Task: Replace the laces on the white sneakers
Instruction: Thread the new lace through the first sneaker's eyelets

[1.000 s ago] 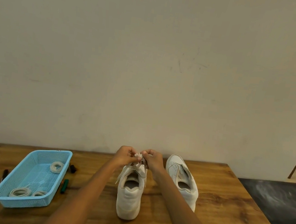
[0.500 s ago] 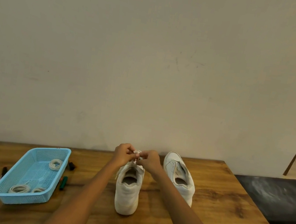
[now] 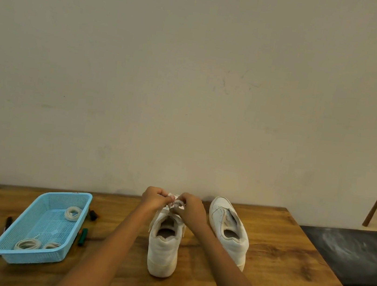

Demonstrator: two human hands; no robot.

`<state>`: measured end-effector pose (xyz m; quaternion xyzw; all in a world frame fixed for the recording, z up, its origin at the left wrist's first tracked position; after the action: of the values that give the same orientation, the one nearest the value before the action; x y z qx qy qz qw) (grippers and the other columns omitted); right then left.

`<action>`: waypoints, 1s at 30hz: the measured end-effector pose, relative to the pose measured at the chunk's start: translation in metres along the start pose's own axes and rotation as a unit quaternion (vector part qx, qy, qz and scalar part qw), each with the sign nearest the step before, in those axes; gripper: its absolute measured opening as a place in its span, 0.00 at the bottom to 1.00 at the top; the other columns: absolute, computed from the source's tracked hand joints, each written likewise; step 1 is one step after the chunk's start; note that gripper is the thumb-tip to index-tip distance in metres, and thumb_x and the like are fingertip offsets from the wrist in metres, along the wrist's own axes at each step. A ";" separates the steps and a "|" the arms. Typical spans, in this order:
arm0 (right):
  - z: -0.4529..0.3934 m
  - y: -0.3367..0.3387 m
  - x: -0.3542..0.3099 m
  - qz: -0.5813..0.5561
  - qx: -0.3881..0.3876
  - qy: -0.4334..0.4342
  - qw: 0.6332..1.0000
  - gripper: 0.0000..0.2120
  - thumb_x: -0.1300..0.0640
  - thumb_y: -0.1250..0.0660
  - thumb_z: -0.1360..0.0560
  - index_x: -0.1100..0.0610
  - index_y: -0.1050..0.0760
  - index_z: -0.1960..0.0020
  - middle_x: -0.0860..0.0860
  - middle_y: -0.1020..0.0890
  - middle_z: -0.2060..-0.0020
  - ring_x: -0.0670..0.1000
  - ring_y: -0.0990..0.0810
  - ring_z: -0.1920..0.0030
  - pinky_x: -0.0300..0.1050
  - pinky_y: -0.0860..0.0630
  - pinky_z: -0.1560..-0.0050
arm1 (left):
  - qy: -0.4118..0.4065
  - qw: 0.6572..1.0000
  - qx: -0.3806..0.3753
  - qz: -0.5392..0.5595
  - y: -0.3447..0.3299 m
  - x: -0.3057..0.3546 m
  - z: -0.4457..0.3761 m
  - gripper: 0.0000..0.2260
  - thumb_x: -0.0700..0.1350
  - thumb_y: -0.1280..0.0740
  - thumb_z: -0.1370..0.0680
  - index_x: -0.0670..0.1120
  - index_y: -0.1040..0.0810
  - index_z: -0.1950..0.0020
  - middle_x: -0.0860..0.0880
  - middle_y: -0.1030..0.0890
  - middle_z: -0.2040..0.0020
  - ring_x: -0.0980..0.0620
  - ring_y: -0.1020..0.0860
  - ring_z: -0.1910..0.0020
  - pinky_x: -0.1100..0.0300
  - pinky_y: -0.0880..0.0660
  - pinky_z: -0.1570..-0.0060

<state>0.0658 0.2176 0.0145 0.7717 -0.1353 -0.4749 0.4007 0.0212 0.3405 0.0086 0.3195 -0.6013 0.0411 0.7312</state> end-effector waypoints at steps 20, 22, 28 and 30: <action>0.007 0.003 -0.013 0.176 0.057 0.127 0.975 0.12 0.52 0.42 0.19 0.57 0.25 0.44 0.52 0.21 0.46 0.50 0.27 0.46 0.41 0.29 0.50 | 0.170 0.975 -0.054 0.134 -0.011 -0.031 0.018 0.06 0.40 0.29 0.26 0.38 0.21 0.53 0.43 0.20 0.61 0.49 0.23 0.64 0.59 0.26 0.66; 0.008 0.004 -0.010 0.158 0.073 0.106 0.979 0.09 0.53 0.41 0.20 0.57 0.26 0.47 0.51 0.22 0.49 0.50 0.27 0.47 0.41 0.29 0.53 | 0.184 0.968 -0.061 0.158 -0.014 -0.031 0.022 0.03 0.39 0.32 0.25 0.39 0.23 0.56 0.44 0.21 0.63 0.49 0.24 0.66 0.59 0.27 0.67; 0.004 0.025 0.034 -0.007 0.119 -0.053 0.991 0.04 0.65 0.39 0.25 0.61 0.26 0.56 0.56 0.20 0.58 0.55 0.24 0.57 0.42 0.32 0.61 | 0.205 0.965 -0.009 0.161 0.004 -0.055 0.010 0.05 0.35 0.37 0.26 0.40 0.23 0.61 0.46 0.24 0.66 0.50 0.28 0.68 0.59 0.30 0.71; 0.013 0.016 0.060 0.000 0.106 -0.115 0.988 0.07 0.62 0.40 0.24 0.63 0.24 0.54 0.56 0.19 0.55 0.56 0.22 0.53 0.44 0.29 0.55 | 0.216 0.968 0.018 0.129 0.009 -0.074 0.011 0.08 0.35 0.39 0.25 0.40 0.25 0.64 0.45 0.25 0.67 0.49 0.30 0.70 0.61 0.31 0.73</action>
<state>0.0885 0.1659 -0.0141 0.7498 -0.2300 -0.5439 0.2985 -0.0123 0.3658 -0.0536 0.2358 -0.4648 0.2143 0.8261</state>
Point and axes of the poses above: each hand's wrist, its own z-axis away from the middle knuckle, its own y-axis out of the back of the hand, x = y × z, the point moved 9 cm from there along -z, towards the middle knuckle
